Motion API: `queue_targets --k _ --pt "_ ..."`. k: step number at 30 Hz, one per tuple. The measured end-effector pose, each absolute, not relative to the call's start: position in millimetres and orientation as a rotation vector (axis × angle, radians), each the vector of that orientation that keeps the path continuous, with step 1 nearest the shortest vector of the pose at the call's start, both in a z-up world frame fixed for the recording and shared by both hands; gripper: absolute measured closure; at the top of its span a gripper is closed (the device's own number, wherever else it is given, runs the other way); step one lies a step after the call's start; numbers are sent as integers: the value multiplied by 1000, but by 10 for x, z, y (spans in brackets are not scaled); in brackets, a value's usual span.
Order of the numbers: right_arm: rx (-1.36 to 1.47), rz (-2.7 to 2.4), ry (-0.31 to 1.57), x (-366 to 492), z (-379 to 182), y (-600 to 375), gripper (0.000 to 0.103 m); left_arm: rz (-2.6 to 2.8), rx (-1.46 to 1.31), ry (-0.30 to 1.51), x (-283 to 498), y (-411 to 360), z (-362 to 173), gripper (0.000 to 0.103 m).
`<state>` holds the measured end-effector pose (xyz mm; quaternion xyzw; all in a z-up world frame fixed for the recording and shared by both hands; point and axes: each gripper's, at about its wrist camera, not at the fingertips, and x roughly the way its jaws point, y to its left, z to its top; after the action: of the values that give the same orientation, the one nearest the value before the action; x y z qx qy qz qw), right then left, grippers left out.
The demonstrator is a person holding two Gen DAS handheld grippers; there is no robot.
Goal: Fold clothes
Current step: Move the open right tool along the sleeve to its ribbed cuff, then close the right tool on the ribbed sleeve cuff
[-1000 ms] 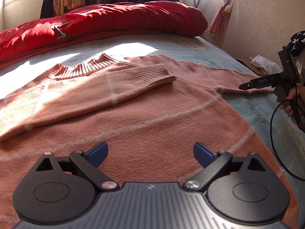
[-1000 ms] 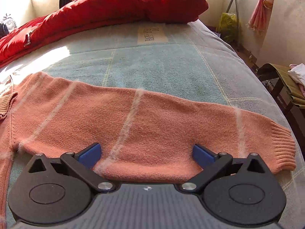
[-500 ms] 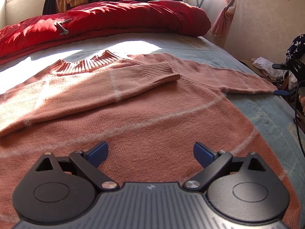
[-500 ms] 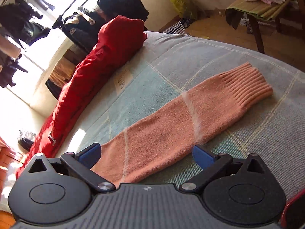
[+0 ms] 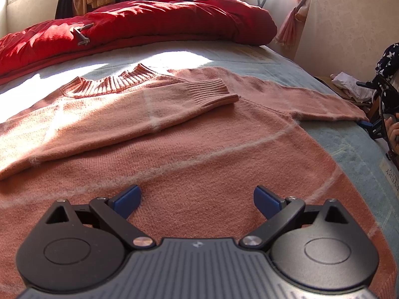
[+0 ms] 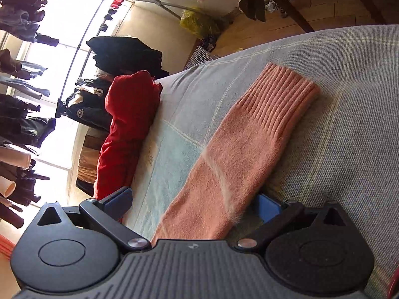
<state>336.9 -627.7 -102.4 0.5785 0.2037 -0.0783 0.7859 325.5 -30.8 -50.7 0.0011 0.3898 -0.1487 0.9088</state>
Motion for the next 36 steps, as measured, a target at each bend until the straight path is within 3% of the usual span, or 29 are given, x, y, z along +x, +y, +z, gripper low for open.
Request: queue_targets --k 17,22,23,26,28,29,30,31,36 --pt "1156 -142 373 3496 -1119 -6393 0 -322 3 806 3266 -289 -526 3" --pt "1130 -143 369 3542 -1116 -6412 10 -322 2 807 3268 -291 -525 3" --pt "1138 -153 368 3547 -1132 -6430 12 -322 3 808 3267 -294 -524 3" --pt "1156 -187 380 3532 -1183 -6477 34 -323 0 809 3271 -287 -524 3" --pt "1159 -209 402 3482 -1234 -6505 62 -323 1 810 3276 -286 -528 3" --pt "1161 -220 415 3456 -1266 -6521 69 -323 3 810 3278 -287 -529 3" --pt "1169 -226 423 3438 -1299 -6536 89 -323 4 811 3281 -290 -529 3" --pt "1180 -227 427 3425 -1327 -6549 97 -323 4 811 3282 -289 -528 3" --pt "1118 -263 470 3478 -1243 -6489 95 -327 -9 812 3279 -261 -505 3"
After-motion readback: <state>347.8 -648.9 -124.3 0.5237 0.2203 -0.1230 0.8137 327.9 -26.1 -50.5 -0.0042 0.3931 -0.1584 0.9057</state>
